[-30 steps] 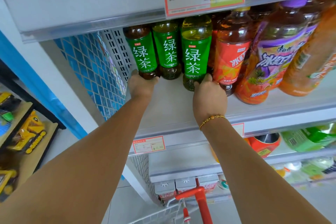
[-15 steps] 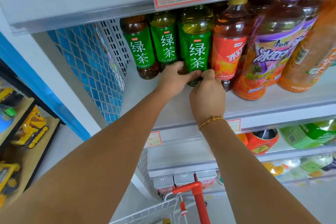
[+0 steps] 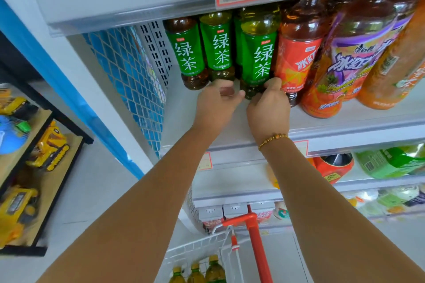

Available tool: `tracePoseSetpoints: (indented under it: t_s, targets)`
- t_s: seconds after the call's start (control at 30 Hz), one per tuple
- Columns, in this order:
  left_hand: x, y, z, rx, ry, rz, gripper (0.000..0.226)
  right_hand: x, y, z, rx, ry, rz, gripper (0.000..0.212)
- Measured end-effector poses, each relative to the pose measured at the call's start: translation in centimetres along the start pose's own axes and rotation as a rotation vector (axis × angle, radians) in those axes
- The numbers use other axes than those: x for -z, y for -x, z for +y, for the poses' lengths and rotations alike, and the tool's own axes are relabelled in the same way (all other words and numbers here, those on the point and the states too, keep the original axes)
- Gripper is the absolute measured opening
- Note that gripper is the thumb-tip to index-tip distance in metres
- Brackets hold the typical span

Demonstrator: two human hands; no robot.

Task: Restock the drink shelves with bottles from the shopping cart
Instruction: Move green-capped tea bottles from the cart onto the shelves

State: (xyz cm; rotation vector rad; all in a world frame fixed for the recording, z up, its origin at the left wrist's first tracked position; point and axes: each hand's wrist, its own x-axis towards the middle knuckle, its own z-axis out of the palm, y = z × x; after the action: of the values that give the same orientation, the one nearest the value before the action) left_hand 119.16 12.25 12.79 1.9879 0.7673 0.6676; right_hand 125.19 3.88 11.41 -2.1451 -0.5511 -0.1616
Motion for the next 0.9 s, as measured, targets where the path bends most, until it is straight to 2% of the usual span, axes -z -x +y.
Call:
tracePoseSetpoints:
  t_s: [0.03, 0.07, 0.13, 0.2, 0.27, 0.37, 0.4, 0.47, 0.5, 0.57, 0.6, 0.67, 0.77, 0.83, 0.9]
  targets:
    - [1.4, 1.9, 0.0, -0.031, 0.01, 0.048, 0.016, 0.2, 0.1, -0.1, 0.005, -0.015, 0.007, 0.025]
    - [2.8, 4.0, -0.2, -0.039, 0.008, 0.092, 0.016, 0.5, 0.2, -0.2, 0.018, -0.028, 0.023, 0.023]
    - [5.8, 8.4, -1.2, 0.009, -0.042, 0.123, 0.037, 1.1, 1.6, -0.6, 0.113, -0.02, 0.05, 0.018]
    - [8.8, 13.1, -2.8, 0.083, -0.065, 0.112, 0.044, 1.6, 4.9, -1.4, 0.279, -0.041, 0.033, 0.012]
    - [11.3, 17.5, -5.3, 0.18, -0.105, 0.104, 0.046, 1.5, 10.1, -2.0, 0.379, -0.104, -0.096, 0.01]
    - [13.6, 23.7, -10.9, 0.397, -0.181, 0.043, 0.044, -0.4, 19.3, -0.6, 0.381, -0.065, -0.44, 0.01]
    - [14.0, 25.5, -13.2, 0.48, -0.22, 0.007, 0.043, -1.6, 22.1, 0.6, 0.354, -0.016, -0.572, 0.009]
    - [14.4, 28.8, -18.1, 0.657, -0.283, -0.071, 0.036, -4.5, 26.7, 3.4, 0.201, 0.141, -0.846, 0.021]
    - [14.3, 30.3, -20.5, 0.74, -0.286, -0.101, 0.03, -6.0, 28.6, 5.2, 0.063, 0.209, -0.988, 0.025]
    - [13.7, 32.6, -24.6, 0.876, -0.253, -0.149, 0.013, -8.6, 31.7, 8.5, -0.233, 0.312, -1.185, 0.014]
    - [13.1, 33.6, -26.5, 0.929, -0.224, -0.176, 0.009, -9.6, 33.1, 10.0, -0.322, 0.355, -1.222, 0.011]
    - [11.4, 35.2, -30.4, 1.011, -0.161, -0.218, 0.025, -11.2, 35.9, 12.9, -0.412, 0.458, -1.26, 0.02]
    - [8.2, 36.7, -35.4, 1.088, -0.116, -0.252, 0.038, -12.8, 38.9, 15.3, -0.516, 0.556, -1.223, 0.011]
    - [6.2, 37.3, -38.3, 1.101, -0.18, -0.325, 0.047, -13.9, 40.2, 16.2, -0.541, 0.569, -1.164, 0.008]
    - [4.7, 38.0, -40.9, 1.128, -0.215, -0.345, 0.058, -15.2, 41.1, 17.0, -0.472, 0.625, -1.141, 0.024]
